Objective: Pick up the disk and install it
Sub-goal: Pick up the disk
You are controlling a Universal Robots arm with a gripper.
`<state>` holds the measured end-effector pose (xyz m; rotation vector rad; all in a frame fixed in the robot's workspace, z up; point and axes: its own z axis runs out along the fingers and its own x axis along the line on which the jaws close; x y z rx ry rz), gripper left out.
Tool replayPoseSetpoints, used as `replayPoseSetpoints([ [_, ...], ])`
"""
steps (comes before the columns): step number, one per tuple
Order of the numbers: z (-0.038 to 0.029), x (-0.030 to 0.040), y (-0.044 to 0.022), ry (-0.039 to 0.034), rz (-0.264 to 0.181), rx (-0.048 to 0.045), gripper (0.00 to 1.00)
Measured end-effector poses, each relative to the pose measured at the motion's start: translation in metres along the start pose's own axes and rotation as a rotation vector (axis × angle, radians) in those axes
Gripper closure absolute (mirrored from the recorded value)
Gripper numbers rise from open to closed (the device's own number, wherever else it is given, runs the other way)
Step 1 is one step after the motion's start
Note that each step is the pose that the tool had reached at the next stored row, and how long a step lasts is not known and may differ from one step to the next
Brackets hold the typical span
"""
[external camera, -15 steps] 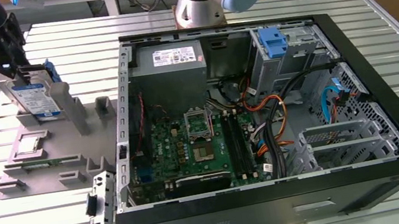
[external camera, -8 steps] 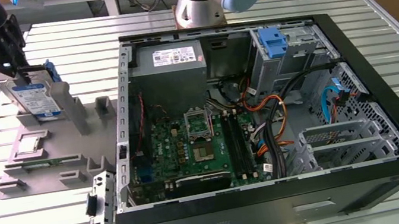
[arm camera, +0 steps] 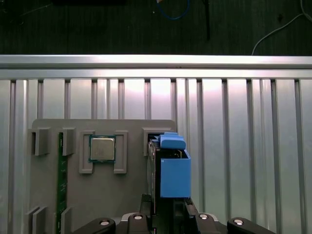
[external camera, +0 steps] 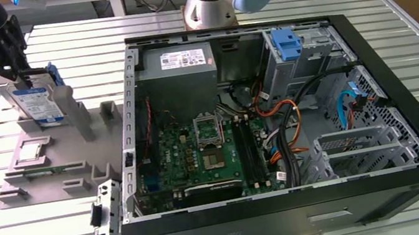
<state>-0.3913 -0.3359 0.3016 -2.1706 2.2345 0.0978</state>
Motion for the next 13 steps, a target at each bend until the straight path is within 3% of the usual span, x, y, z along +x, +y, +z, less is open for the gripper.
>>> replayPoseSetpoints([
  [13,-0.0021,0.0000,0.0001,0.0029,0.000,-0.0002,0.65],
])
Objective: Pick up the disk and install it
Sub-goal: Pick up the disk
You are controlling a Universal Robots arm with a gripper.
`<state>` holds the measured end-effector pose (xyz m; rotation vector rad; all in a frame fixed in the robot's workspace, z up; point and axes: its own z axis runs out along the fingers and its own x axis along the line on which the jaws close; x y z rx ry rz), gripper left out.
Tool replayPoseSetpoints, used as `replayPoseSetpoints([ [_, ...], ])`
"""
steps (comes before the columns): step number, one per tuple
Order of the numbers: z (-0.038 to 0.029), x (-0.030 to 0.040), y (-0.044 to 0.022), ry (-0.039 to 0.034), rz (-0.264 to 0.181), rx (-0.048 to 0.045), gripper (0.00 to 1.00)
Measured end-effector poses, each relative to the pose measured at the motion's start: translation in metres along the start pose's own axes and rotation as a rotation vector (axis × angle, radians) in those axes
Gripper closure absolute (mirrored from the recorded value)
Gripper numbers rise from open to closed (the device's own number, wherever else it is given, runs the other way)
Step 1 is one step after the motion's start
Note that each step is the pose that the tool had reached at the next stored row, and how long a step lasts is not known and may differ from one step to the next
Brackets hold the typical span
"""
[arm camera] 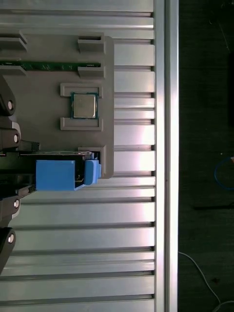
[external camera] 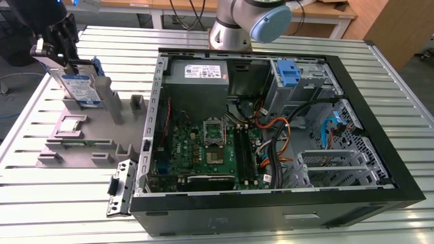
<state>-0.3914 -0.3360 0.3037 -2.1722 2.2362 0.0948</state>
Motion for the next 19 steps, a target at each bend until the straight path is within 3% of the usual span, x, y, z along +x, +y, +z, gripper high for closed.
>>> replayPoseSetpoints([
  [6,0.0000,0.0000,0.0000,0.0054,0.000,0.0002,0.65],
  [15,-0.0001,0.0000,0.0000,0.0065,0.000,0.0002,0.65],
  [19,-0.0038,-0.0002,0.0001,0.0073,0.000,0.0003,0.65],
])
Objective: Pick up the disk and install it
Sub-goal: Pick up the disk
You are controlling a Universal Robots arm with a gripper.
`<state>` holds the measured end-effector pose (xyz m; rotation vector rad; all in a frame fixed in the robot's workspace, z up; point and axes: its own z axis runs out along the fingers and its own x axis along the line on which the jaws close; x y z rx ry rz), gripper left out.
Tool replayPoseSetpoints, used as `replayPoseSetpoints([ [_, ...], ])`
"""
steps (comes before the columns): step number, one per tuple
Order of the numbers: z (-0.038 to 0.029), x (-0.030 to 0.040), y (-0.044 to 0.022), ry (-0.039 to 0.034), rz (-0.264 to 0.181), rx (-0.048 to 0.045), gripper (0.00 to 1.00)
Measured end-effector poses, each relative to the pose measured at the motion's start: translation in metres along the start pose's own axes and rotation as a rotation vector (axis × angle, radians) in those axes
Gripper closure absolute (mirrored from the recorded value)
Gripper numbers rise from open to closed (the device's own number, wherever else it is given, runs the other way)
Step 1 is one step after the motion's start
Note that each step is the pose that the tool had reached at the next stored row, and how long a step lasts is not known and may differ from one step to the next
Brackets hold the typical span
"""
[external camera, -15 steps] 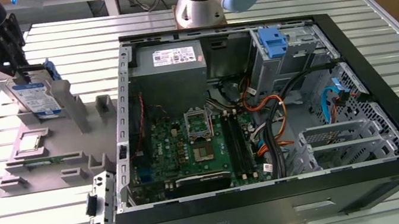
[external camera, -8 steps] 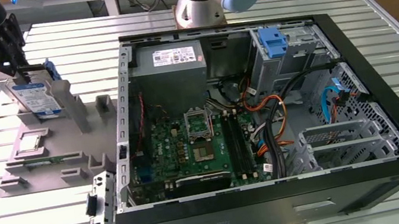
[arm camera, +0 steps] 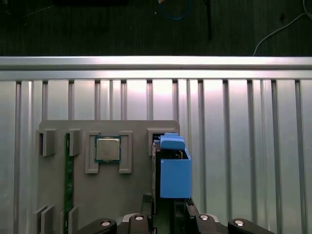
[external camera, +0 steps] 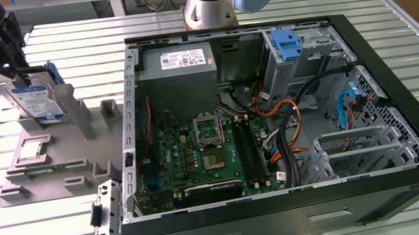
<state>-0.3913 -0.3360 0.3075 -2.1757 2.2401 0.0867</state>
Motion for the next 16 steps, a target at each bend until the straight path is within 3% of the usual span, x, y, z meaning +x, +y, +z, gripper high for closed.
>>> replayPoseSetpoints([
  [4,-0.0046,-0.0002,0.0002,0.0003,0.000,0.0000,0.65],
  [16,-0.0058,-0.0003,0.0001,0.0003,0.000,0.0001,0.65],
])
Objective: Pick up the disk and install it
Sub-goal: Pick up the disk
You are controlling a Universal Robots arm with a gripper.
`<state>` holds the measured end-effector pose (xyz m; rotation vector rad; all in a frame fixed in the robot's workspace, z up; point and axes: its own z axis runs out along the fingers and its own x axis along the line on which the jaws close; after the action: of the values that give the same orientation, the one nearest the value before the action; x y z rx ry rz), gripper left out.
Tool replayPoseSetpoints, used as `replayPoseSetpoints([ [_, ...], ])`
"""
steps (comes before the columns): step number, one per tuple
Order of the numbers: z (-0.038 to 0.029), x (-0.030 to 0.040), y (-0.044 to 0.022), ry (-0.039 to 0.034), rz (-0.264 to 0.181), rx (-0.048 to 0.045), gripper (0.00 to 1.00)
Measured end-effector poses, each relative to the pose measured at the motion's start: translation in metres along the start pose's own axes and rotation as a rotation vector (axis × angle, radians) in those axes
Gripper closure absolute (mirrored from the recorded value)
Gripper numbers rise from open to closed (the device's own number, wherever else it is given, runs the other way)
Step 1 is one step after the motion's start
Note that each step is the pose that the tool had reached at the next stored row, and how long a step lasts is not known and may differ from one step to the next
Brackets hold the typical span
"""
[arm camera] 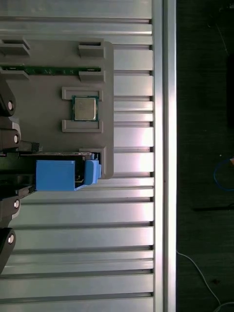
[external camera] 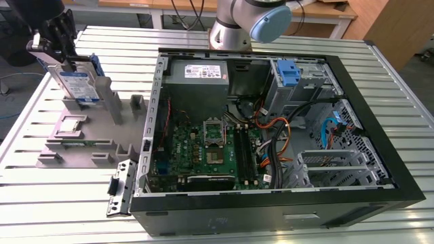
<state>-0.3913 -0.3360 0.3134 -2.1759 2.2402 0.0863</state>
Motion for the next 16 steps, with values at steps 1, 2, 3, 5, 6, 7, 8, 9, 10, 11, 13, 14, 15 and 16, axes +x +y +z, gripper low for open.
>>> replayPoseSetpoints([
  [1,-0.0004,0.0000,0.0001,0.0001,0.000,-0.0002,0.65],
  [2,-0.0013,-0.0001,0.0001,0.0003,0.000,-0.0006,0.65],
  [3,-0.0023,-0.0001,0.0001,0.0002,0.000,-0.0004,0.65],
  [5,-0.0049,-0.0002,0.0002,0.0001,0.000,-0.0001,0.65],
  [6,-0.0068,-0.0003,0.0002,0.0001,0.000,-0.0001,0.65],
  [7,-0.0089,-0.0005,0.0003,0.0001,0.000,-0.0001,0.65],
  [8,-0.0108,-0.0006,0.0003,0.0000,0.000,0.0000,0.65],
  [9,-0.0127,-0.0007,0.0004,0.0000,0.000,0.0000,0.65],
  [10,-0.0150,-0.0008,0.0004,0.0000,0.000,0.0000,0.65],
  [11,-0.0176,-0.0009,0.0005,0.0001,0.000,-0.0001,0.65],
  [13,-0.0224,-0.0011,0.0006,0.0000,0.000,0.0000,0.65],
  [14,-0.0246,-0.0013,0.0007,0.0000,0.000,0.0000,0.65],
  [15,-0.0270,-0.0014,0.0008,0.0000,0.000,0.0000,0.65],
  [16,-0.0299,-0.0015,0.0008,0.0001,0.000,-0.0001,0.65],
])
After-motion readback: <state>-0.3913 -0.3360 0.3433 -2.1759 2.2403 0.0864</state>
